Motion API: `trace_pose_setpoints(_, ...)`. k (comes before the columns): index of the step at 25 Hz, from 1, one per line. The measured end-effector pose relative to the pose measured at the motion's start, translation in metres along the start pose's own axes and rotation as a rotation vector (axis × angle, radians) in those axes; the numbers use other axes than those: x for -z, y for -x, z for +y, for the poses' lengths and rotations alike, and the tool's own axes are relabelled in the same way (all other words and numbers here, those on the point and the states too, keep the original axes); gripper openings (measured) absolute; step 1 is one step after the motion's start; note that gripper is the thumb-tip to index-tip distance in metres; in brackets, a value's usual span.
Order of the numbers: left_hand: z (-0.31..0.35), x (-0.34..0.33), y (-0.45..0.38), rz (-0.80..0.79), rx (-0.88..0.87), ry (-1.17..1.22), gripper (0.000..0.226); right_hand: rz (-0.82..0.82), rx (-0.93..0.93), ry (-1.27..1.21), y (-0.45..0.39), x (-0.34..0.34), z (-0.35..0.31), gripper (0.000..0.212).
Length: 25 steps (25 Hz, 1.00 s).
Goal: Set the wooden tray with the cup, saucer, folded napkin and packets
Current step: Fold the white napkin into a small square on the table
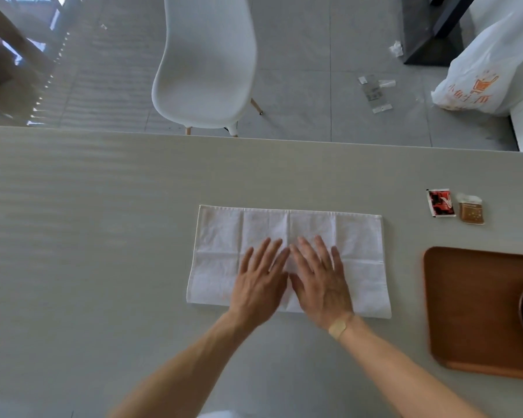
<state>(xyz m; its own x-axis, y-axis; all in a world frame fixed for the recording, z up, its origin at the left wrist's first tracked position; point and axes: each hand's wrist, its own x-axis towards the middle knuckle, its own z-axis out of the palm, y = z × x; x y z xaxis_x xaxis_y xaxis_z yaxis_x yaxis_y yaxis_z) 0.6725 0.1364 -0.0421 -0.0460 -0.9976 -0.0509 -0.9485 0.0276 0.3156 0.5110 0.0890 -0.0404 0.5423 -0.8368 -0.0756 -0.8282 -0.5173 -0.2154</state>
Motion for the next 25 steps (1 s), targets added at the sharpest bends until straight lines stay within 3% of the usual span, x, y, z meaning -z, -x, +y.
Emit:
trace_pose_setpoints(6,0.008,-0.025,0.021,-0.131,0.071,-0.066,0.056,-0.122,-0.181,0.028,0.028,-0.026,-0.004,0.064)
trace_pose_setpoints(15,-0.107,0.007,0.078,-0.113,0.225,-0.188,0.063,-0.052,-0.544,-0.015,0.067,-0.017,0.052,0.077)
trace_pose_setpoints(20,-0.102,0.01,0.075,-0.099,0.233,-0.177,0.063,-0.024,-0.511,-0.031,0.063,-0.011,0.048,0.075)
trace_pose_setpoints(25,-0.049,0.009,-0.004,-0.046,0.098,-0.041,0.059,-0.029,-0.219,-0.026,-0.001,0.003,0.036,0.065)
